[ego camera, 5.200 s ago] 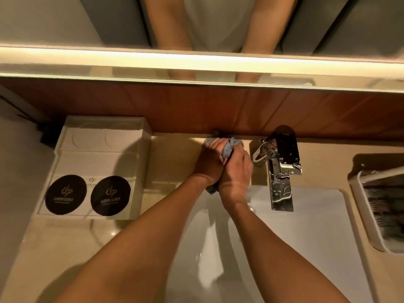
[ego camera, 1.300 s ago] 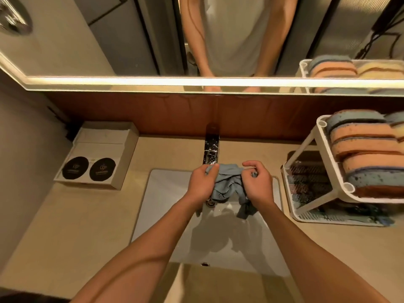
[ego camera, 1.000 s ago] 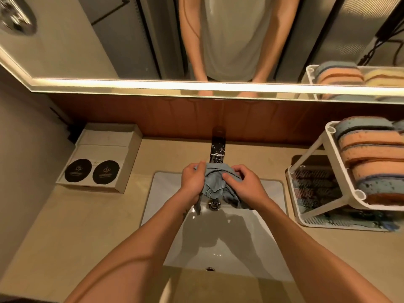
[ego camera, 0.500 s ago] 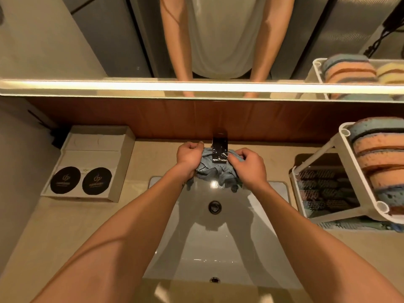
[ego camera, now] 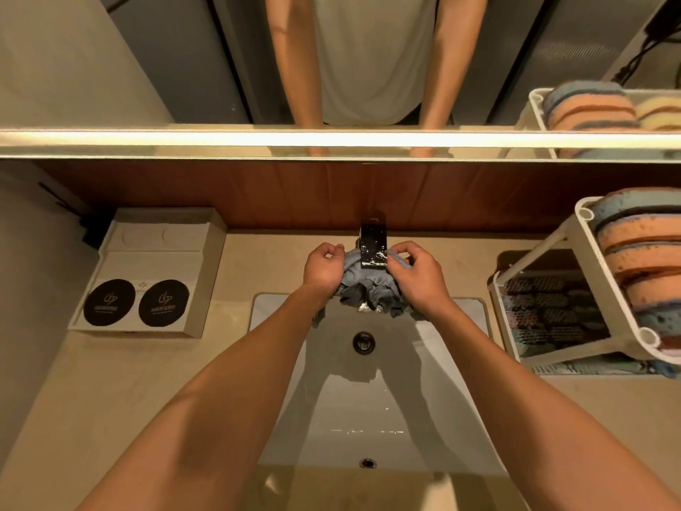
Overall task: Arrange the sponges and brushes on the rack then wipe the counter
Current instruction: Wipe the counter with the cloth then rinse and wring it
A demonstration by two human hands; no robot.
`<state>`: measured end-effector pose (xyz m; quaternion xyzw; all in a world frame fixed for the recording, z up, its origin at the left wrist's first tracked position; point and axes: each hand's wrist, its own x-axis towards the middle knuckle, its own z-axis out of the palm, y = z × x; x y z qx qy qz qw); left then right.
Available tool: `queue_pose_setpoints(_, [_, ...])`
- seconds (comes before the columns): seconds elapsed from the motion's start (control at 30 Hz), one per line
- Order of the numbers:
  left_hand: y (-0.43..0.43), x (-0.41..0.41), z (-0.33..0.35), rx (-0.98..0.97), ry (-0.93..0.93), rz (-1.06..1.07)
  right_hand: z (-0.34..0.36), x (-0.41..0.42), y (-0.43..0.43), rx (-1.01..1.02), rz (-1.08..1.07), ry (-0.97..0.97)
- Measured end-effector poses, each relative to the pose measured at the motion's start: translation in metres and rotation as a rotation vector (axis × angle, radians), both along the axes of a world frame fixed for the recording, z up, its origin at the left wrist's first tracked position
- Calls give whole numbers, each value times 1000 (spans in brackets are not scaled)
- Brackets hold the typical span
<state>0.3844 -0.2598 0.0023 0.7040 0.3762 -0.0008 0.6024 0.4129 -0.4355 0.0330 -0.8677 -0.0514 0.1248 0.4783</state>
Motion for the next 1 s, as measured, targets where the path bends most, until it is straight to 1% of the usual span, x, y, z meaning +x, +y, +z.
queue_pose_setpoints(0.2, [-9, -43, 1, -32, -4, -89, -1, -35, -15, 29, 25, 45])
queue_pose_setpoints(0.33, [-10, -67, 6, 17, 51, -179, 1, -61, -23, 45, 35, 61])
queue_pose_setpoints(0.5, [-8, -89, 14, 130, 49, -285, 10, -83, -33, 100, 32, 103])
queue_pose_setpoints(0.57, [-7, -91, 19, 137, 36, -292, 17, -86, -36, 116, 21, 122])
queue_pose_setpoints(0.7, [-4, -81, 40, 53, -26, -295, 35, -76, -38, 176, -3, 118])
queue_pose_setpoints(0.87, [-4, -49, 68, -69, -113, -179, 65, -48, -33, 203, -27, 37])
queue_pose_setpoints(1.0, [2, -18, 82, -53, -123, -132, 75, -16, -26, 195, -21, -24])
